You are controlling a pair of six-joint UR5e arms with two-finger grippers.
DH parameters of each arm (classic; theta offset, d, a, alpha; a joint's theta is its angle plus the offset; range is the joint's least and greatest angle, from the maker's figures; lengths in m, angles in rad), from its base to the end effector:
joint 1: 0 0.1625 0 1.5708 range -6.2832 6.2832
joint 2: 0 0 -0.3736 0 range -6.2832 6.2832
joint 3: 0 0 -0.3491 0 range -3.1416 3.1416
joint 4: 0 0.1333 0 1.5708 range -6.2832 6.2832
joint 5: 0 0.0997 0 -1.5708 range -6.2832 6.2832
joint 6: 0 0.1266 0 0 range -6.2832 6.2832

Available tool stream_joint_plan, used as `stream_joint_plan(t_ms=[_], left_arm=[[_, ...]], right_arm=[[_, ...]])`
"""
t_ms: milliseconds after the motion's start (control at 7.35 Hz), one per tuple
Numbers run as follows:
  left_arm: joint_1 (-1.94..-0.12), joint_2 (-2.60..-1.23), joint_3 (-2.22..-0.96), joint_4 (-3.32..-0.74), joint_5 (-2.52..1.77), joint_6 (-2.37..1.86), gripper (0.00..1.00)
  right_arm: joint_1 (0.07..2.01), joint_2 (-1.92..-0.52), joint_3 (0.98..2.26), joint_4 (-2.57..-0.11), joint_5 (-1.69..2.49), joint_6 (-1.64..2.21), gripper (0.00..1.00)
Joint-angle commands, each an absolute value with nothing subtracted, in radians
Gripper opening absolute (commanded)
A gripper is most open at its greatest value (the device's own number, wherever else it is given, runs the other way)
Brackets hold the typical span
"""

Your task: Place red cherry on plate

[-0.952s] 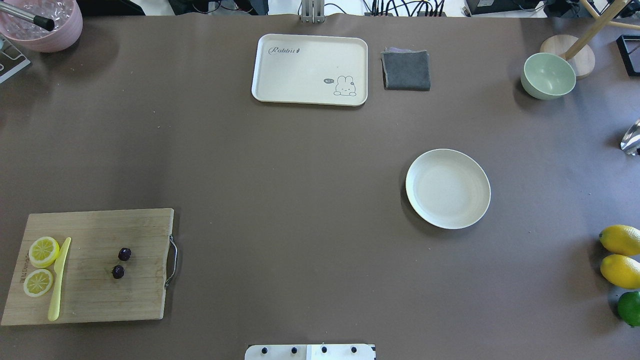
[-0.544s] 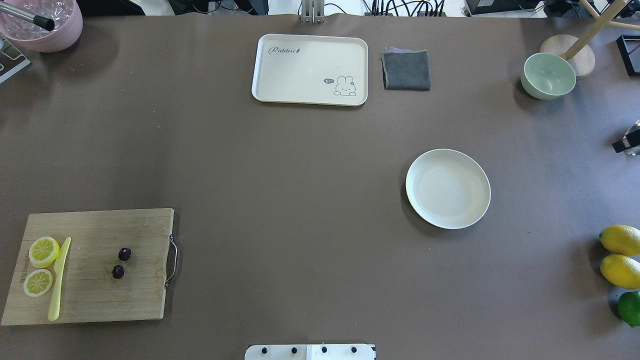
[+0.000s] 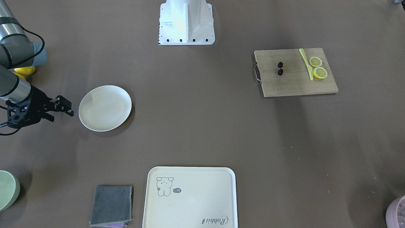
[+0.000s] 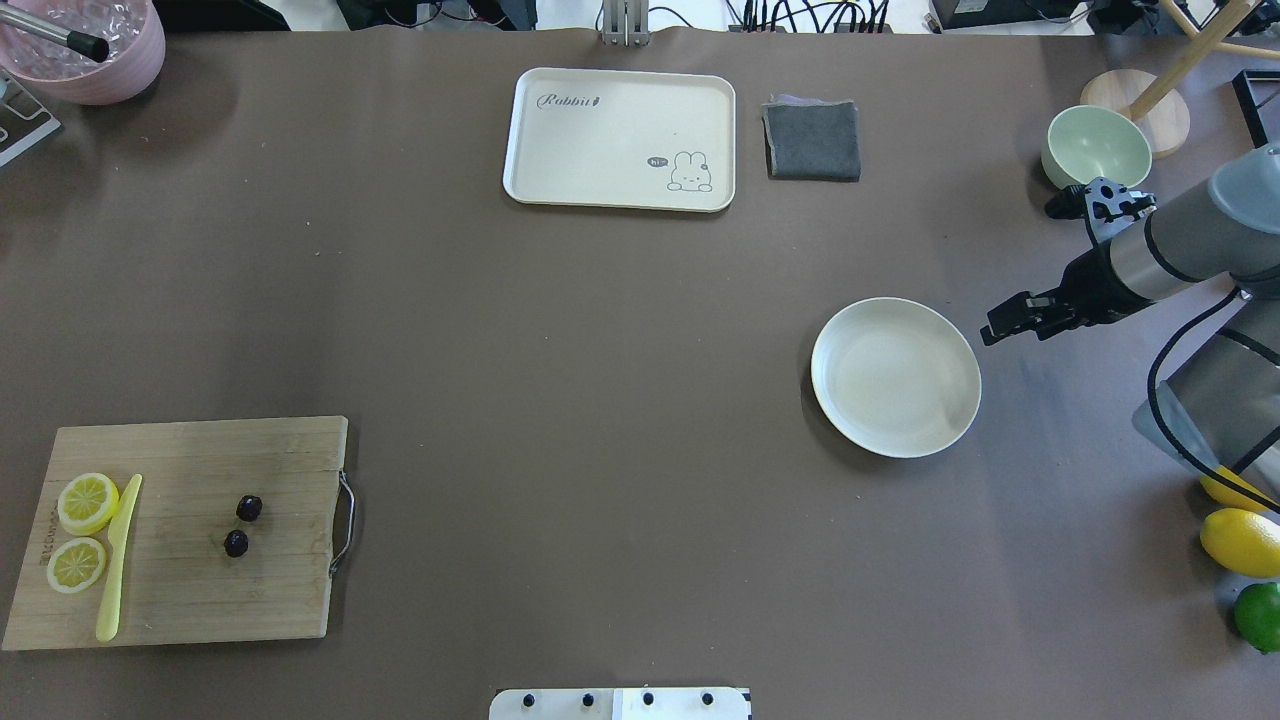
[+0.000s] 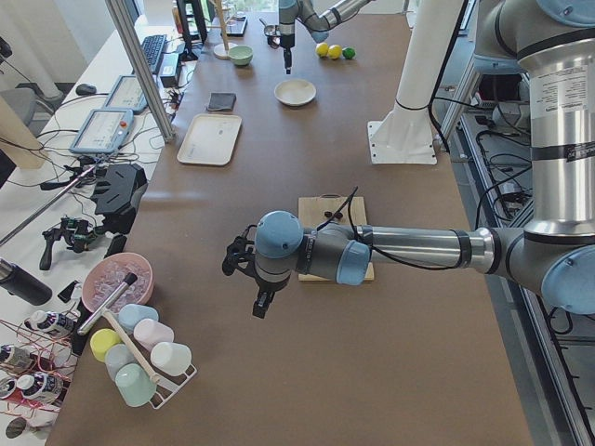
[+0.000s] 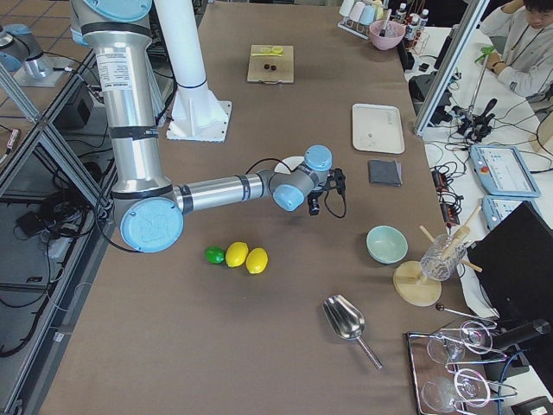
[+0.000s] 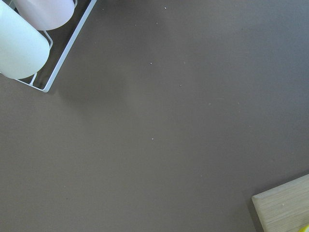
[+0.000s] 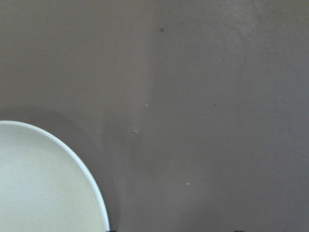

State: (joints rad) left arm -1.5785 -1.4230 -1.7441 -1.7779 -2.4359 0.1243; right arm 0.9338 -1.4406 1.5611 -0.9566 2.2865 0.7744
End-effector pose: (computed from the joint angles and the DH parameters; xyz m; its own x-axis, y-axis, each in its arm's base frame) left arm -0.0401 -0.4096 0.5800 0.6458 0.2898 -0.7064 -0.0731 0.9444 0.3206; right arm -0.2767 -0.4584 0.4950 0.5553 -0.1565 0.8168 0.0742 0.9875 0.1387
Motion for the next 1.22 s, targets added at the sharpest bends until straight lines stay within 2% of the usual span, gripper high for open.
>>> stream_joint_plan(t_ms=[0,272,544,680,816,1088], left_arm=[[-1.578,-1.422,-1.744,-1.778,-2.436,0.124,0.97],[-1.578,-1.422,-1.743,-1.778,-2.436,0.124,0.97],[-1.578,-1.422,-1.743,-1.778,-2.436,0.124,0.97],[-1.578,-1.422,-1.743,-1.778,-2.436,0.124,0.97],[-1.578,-1.422,-1.741,-1.778,-2.436,0.124,0.97],[-1.578,-1.422,-1.744,-1.779,-2.436,0.123,0.97]], right_arm=[[0.904,-1.428,1.554,-0.95,2.286,0.799,0.72],[0.887,-1.428,1.562,-0.948,2.286,0.818,0.67],[0.879,-1.428,1.557,-0.948,2.286,0.818,0.36],[0.879,-1.428,1.562,-0.948,2.286,0.825,0.14],[0.873,-1.428,1.566,-0.948,2.287,0.847,0.0],[0.862,-1.427,1.563,-0.931,2.287,0.851,0.0]])
